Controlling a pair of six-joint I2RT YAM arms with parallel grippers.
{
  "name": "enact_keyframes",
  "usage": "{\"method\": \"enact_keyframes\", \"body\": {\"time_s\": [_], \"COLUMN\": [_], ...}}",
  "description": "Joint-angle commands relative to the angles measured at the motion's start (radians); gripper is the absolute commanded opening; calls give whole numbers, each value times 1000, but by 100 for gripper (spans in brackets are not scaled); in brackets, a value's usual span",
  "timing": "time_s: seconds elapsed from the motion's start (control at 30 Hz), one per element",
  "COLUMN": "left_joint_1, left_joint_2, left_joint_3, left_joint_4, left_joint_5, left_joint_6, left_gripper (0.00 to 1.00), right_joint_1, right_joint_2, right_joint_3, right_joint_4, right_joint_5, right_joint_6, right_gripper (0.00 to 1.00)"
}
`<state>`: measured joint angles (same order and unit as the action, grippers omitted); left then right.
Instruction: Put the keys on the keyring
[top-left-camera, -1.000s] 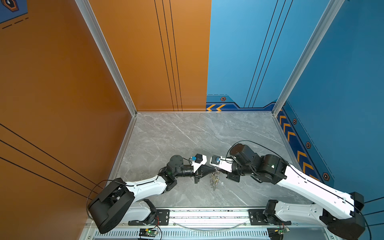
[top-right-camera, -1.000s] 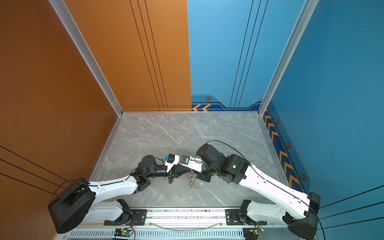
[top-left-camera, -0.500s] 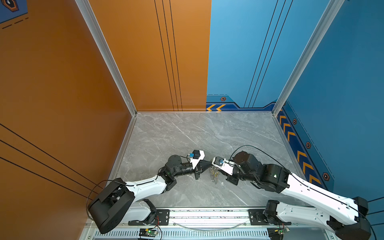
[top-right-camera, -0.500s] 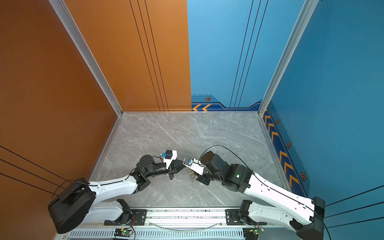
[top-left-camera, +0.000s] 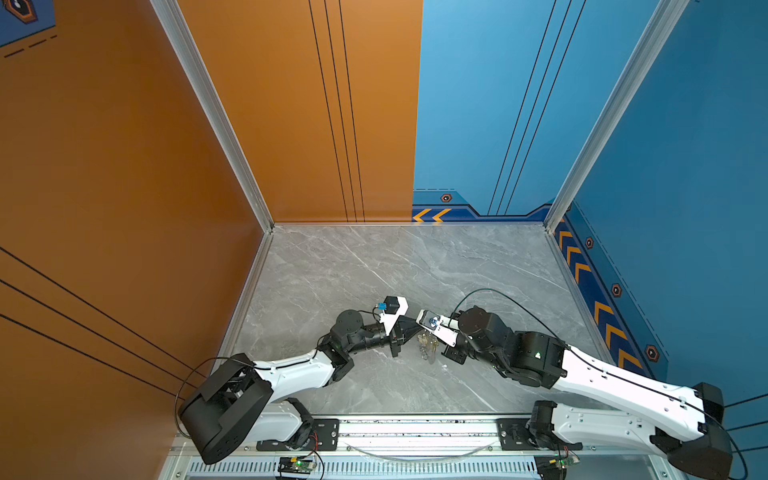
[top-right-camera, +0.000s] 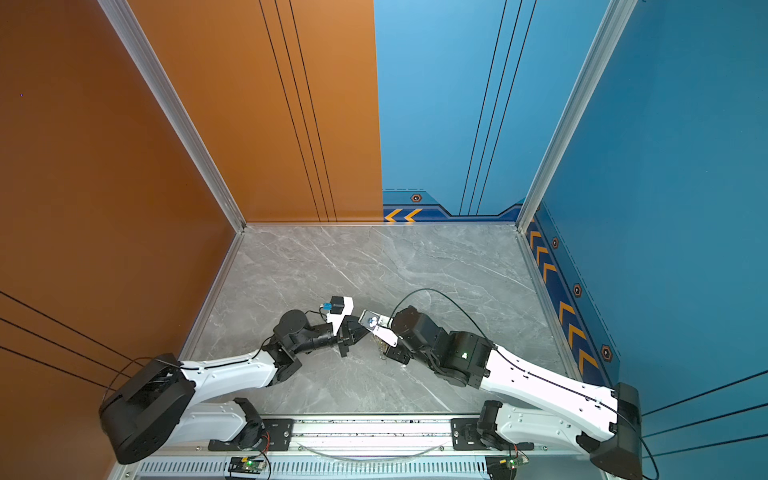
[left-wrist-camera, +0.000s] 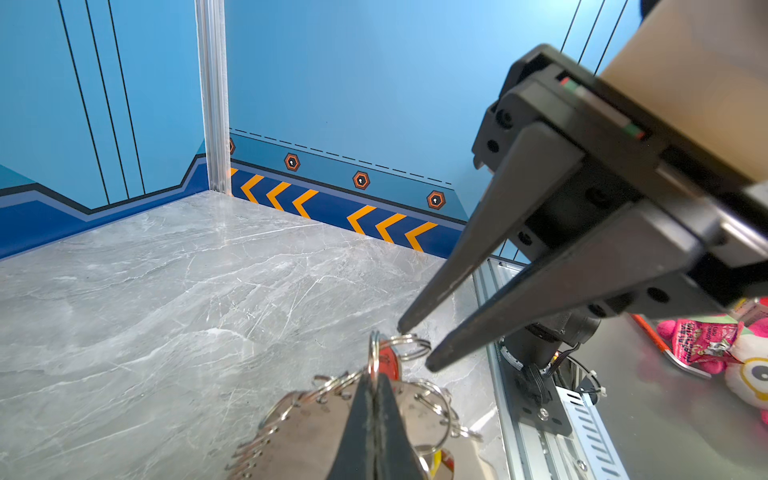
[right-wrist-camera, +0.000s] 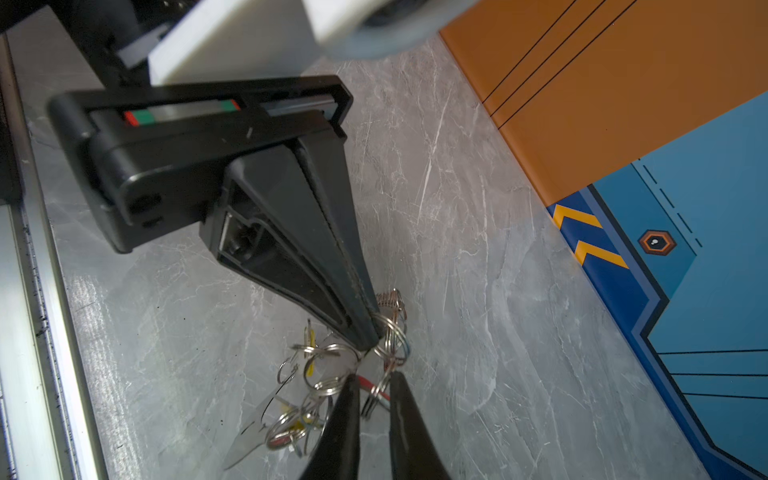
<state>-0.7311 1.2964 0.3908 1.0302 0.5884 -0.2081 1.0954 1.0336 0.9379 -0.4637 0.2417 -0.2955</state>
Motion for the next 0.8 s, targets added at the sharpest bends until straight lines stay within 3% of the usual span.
{"method": "enact_keyframes", "body": {"time_s": [0.0, 0.33, 0.77], "left_joint_1": [3, -3, -40], "left_joint_2": [1, 19, -2], "left_joint_3": [14, 27, 12], "left_joint_4": [65, 102, 177], "left_joint_5": [-21, -77, -292], "left_joint_6": [-17, -70, -148], "left_gripper": [0, 0, 0], "right_joint_1": [7, 9, -24], "right_joint_2": [2, 25, 15], "right_joint_3": [-11, -19, -46], "right_joint_4": [17, 17, 118], "right_joint_5": [43, 16, -109], "right_joint_6": [-8, 2, 102], "right_gripper": [14, 0, 0]}}
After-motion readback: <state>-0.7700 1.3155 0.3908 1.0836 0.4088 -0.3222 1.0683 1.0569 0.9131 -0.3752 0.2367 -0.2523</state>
